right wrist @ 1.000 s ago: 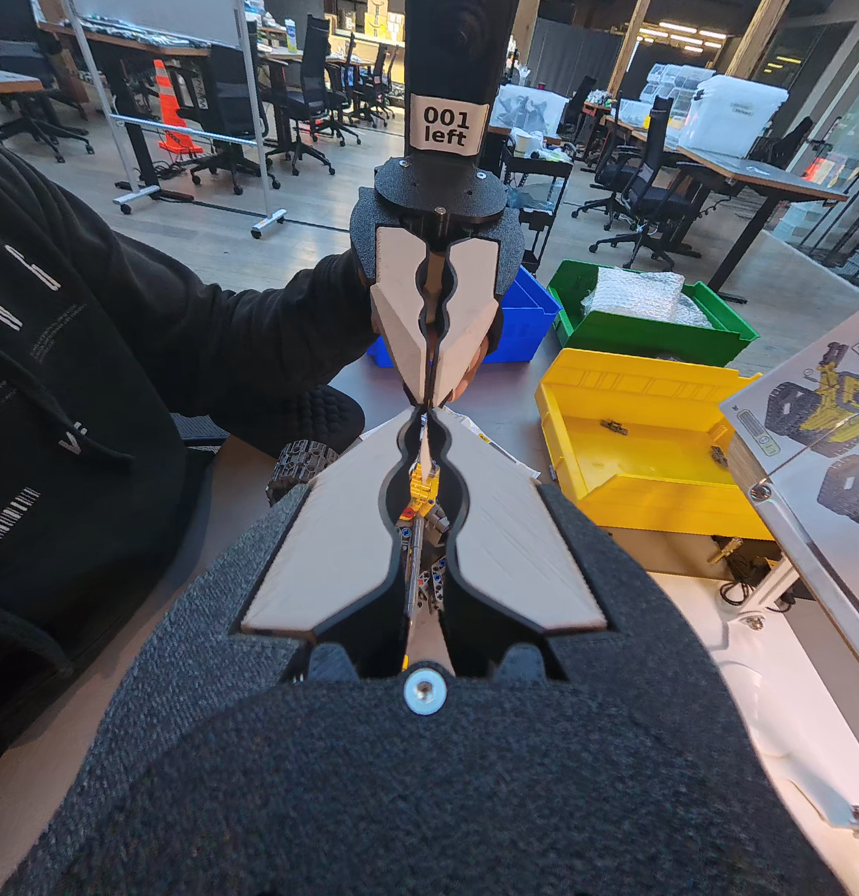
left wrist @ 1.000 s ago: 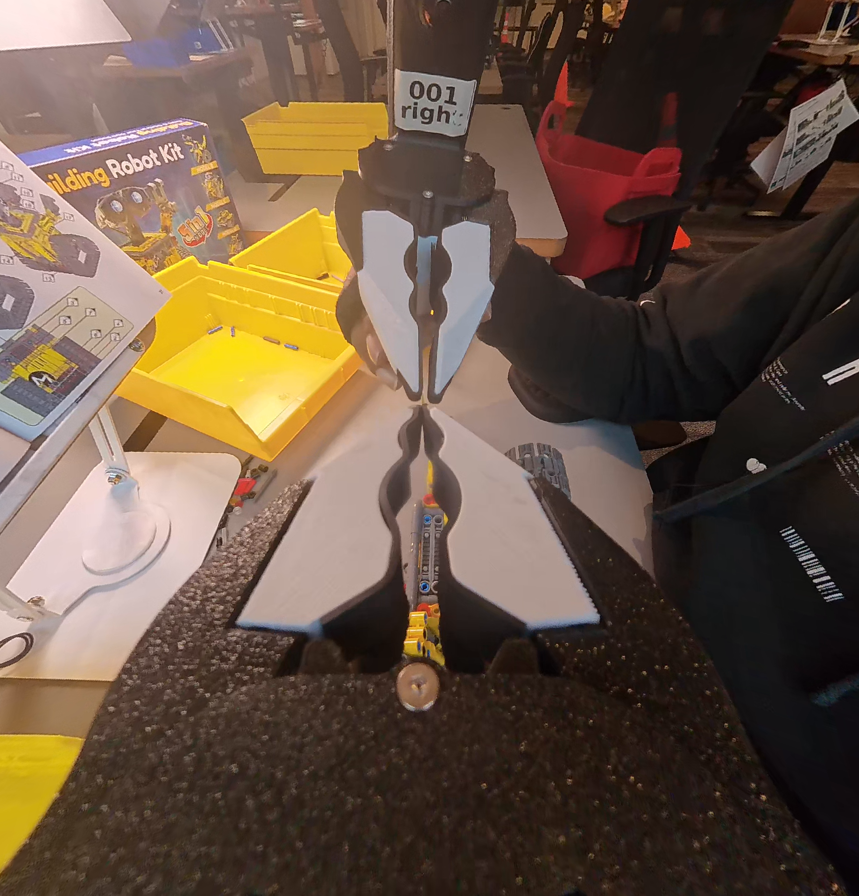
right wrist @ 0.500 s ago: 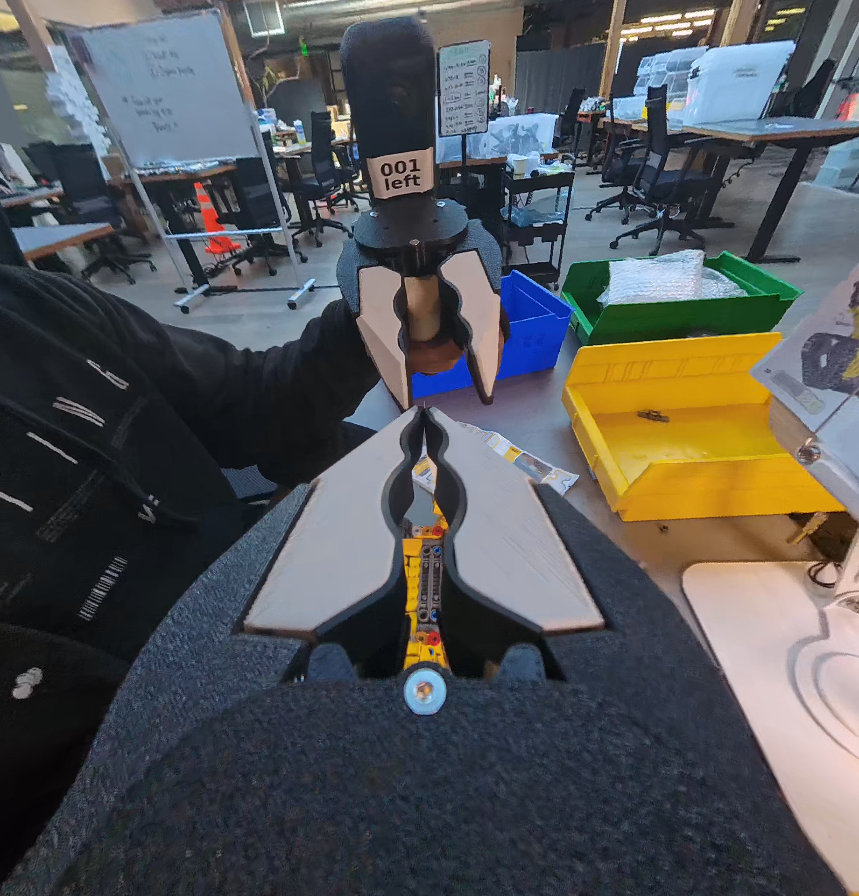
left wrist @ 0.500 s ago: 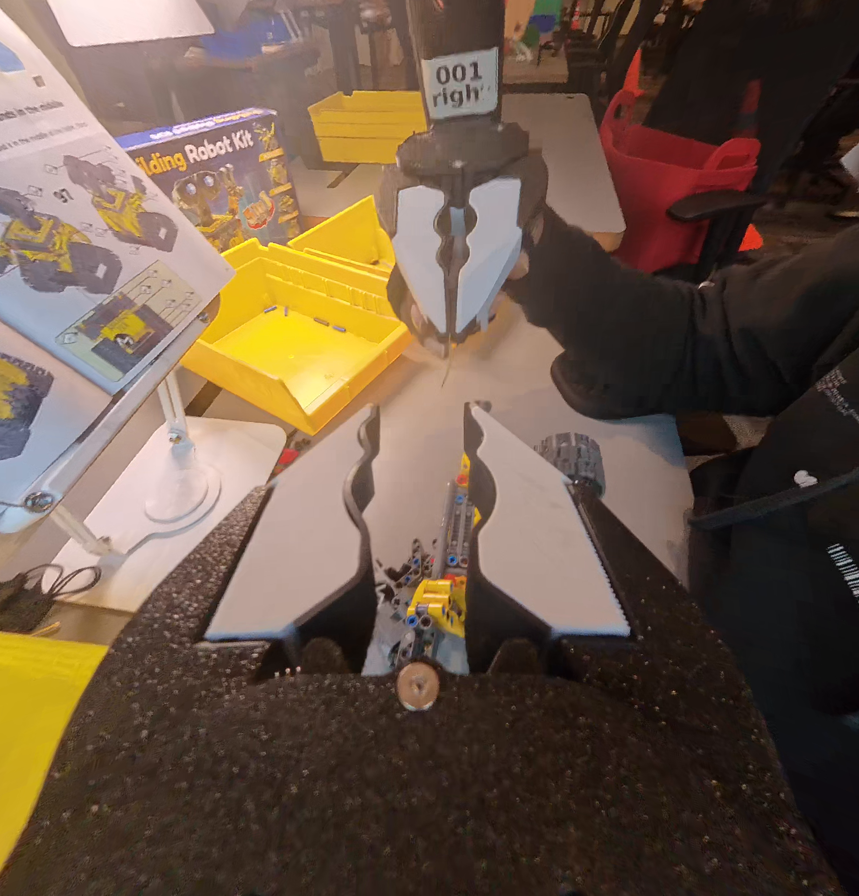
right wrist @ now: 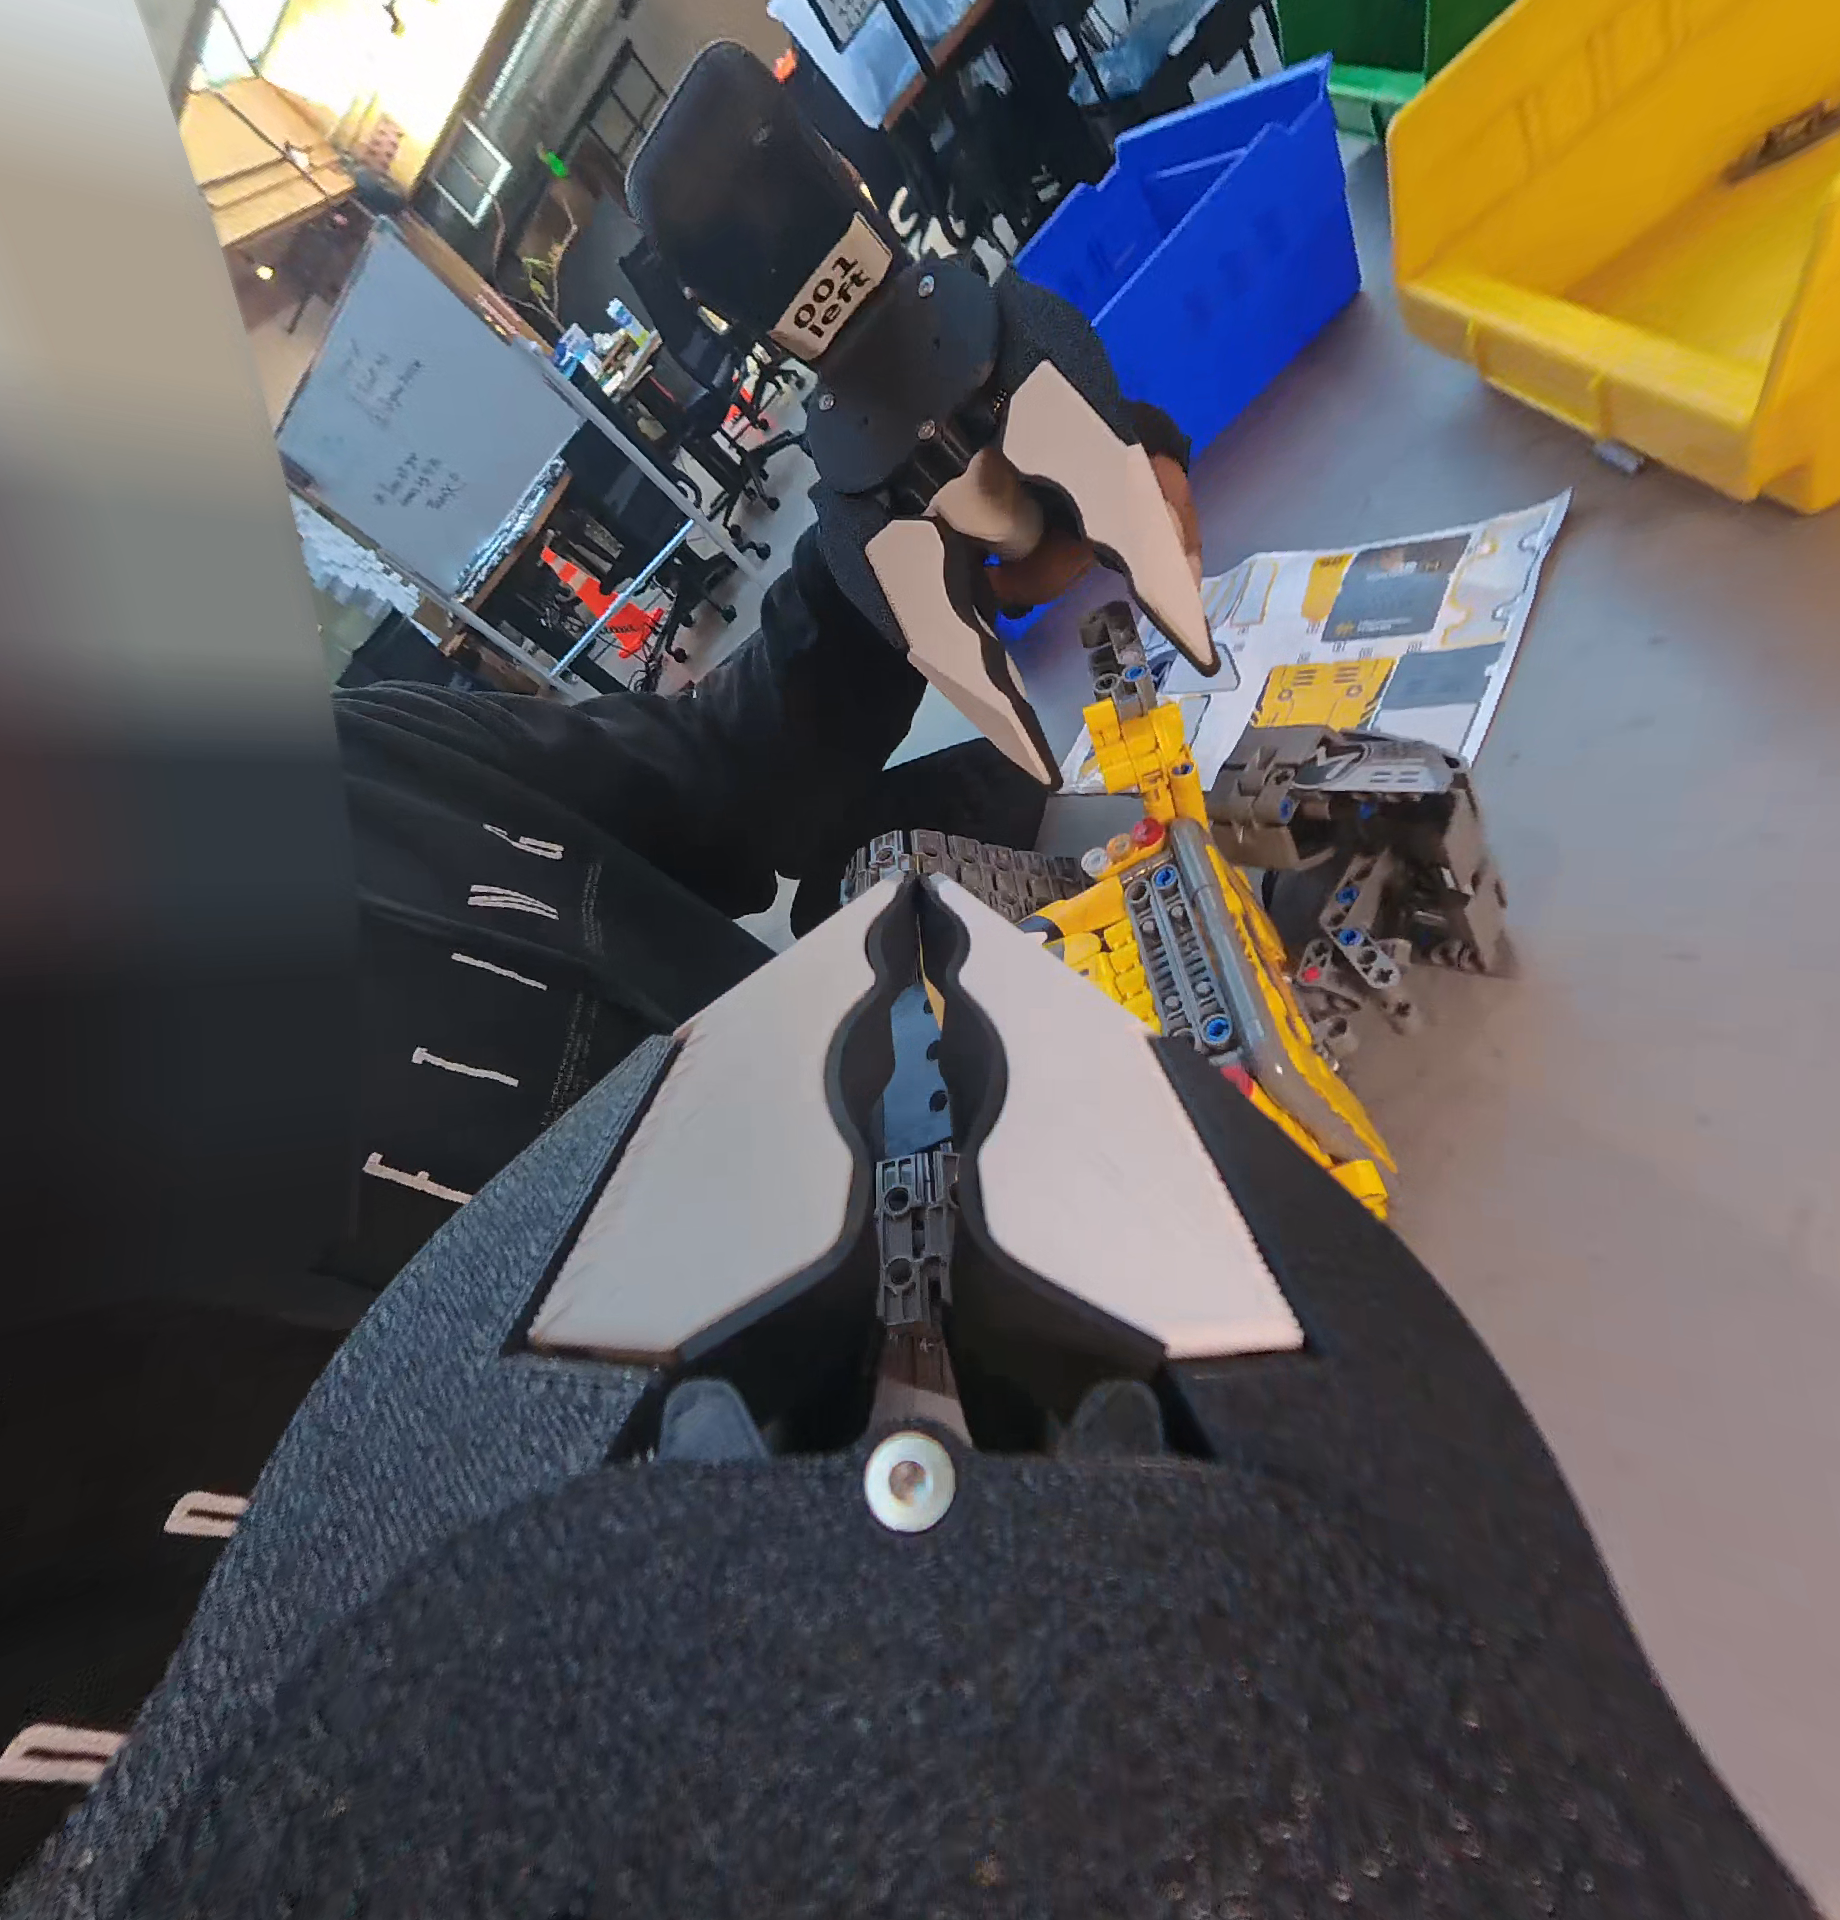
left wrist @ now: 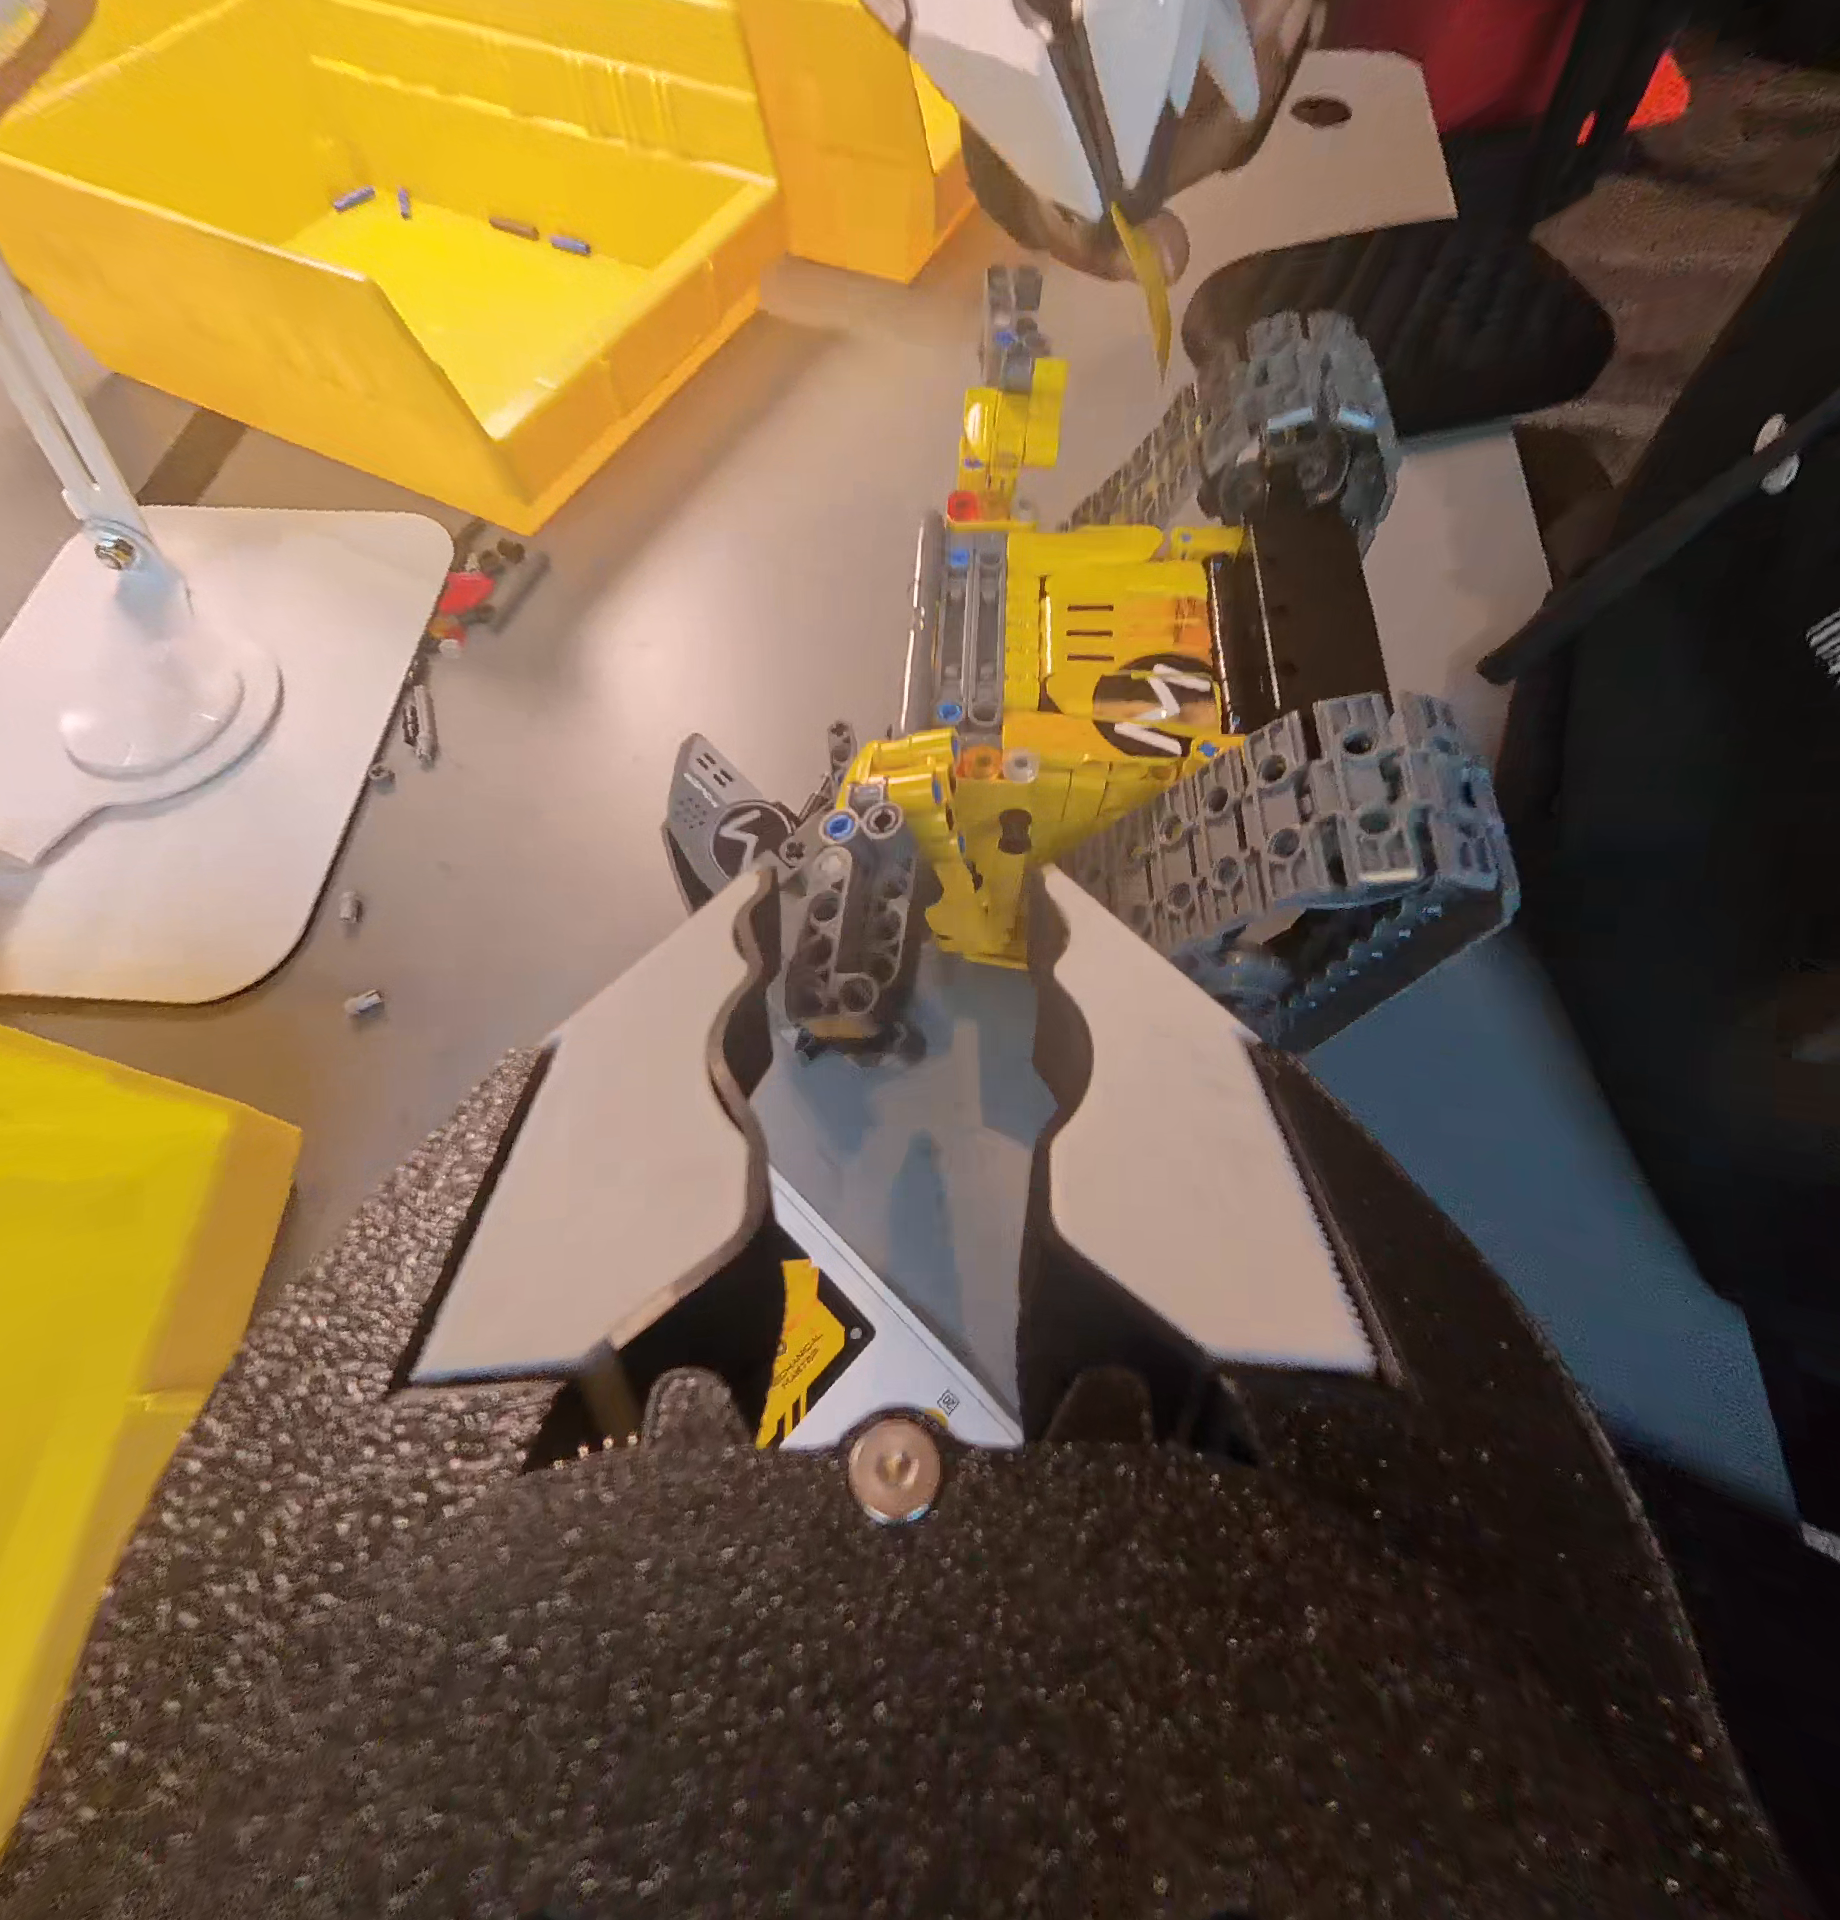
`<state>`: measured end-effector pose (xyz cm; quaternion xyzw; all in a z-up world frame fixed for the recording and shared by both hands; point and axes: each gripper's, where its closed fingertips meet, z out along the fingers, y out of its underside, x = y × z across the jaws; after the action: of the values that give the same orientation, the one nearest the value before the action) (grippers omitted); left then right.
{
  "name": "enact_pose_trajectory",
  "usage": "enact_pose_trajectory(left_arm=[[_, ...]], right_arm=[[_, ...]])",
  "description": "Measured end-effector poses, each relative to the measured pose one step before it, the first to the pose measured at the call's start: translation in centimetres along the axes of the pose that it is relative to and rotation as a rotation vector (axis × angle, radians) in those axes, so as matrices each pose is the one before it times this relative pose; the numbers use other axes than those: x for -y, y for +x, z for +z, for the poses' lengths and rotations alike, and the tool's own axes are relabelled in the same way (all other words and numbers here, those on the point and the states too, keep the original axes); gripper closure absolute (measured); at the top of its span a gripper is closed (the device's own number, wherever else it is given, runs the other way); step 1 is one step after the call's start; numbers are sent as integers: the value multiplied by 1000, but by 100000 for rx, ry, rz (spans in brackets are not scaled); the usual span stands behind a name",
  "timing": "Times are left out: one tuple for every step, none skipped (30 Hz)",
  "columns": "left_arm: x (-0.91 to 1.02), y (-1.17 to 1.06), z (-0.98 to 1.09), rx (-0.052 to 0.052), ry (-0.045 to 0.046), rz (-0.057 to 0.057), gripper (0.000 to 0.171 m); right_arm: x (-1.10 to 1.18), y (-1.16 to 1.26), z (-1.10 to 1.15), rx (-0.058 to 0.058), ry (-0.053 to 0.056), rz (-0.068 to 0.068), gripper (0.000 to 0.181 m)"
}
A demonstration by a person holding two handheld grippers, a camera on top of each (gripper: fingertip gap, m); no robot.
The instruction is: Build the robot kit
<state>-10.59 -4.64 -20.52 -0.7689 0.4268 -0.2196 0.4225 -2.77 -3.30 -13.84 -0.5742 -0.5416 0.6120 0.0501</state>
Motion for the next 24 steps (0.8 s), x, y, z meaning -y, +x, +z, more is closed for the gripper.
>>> enact_pose_trajectory(left_arm=[[-312, 98, 325, -1100, -617, 754, 127], [-109, 49, 385, -435, 724, 50, 130], [-39, 13, 432, 100, 1142, 19, 130], [-42, -25, 433, 767, 1229, 519, 134], [20, -1, 377, 842, 1710, 937, 141], [97, 118, 278, -43, 2150, 819, 150], [80, 265, 171, -1195, 1937, -113, 151], [58, 537, 118, -3012, 1192, -1214, 152], [34, 531, 123, -2286, 399, -1197, 155], [30, 290, 157, 366, 52, -116, 155], [20, 483, 140, 116, -284, 788, 155], [53, 641, 124, -586, -46, 1315, 155], [104, 738, 137, -1138, 434, 935, 156], [104, 723, 200, -1298, 541, 261, 156], [132, 715, 263, -1338, 746, 39, 156], [138, 652, 290, -1309, 625, 135, 156], [134, 593, 292, -1237, 412, 459, 156], [137, 497, 280, -1127, 196, 532, 156], [144, 407, 280, -1003, 64, 359, 156], [128, 313, 236, -772, 9, 452, 156], [110, 245, 198, -535, -84, 562, 156], [52, 223, 98, -601, -387, 351, 155], [5, 244, -70, -992, -696, 192, 155], [164, 93, -322, -394, 221, 382, 154]], right_arm=[[-229, 175, 244, -1251, -663, 655, 181], [-308, 153, 213, -1002, -1013, 611, 181], [-316, 115, 185, -643, -1070, 526, 181], [-222, 86, 153, -442, -525, 337, 181], [-168, -52, 113, 379, -265, 417, 181], [-130, -140, 67, 701, -156, 416, 181], [-84, -93, 5, 99, 123, -139, 181], [-111, -43, -85, -511, 107, -537, 181], [-222, 5, -129, -970, -411, -874, 181], [-290, 9, -160, -1217, -654, -922, 181], [-384, -80, -187, -891, -887, -545, 181], [-404, -178, -205, -498, -800, 405, 181], [-441, -209, -207, -576, -632, 889, 181], [-421, -211, -216, -799, -379, 783, 181], [-492, -342, -185, -160, -792, 1030, 181], [-540, -341, -157, -325, -1198, 944, 181], [-546, -339, -144, -487, -1388, 586, 181], [-515, -381, -121, -96, -1418, 1008, 181], [-399, -533, -76, 1054, -694, 1884, 181], [-336, -689, -28, 2203, -284, 2682, 181], [-355, -732, 54, 2459, -288, 2570, 181], [-380, -602, 99, 1556, -375, 1732, 181], [-456, -380, 121, 297, -678, 847, 181], [-455, -122, 75, -1030, -856, 196, 181]])
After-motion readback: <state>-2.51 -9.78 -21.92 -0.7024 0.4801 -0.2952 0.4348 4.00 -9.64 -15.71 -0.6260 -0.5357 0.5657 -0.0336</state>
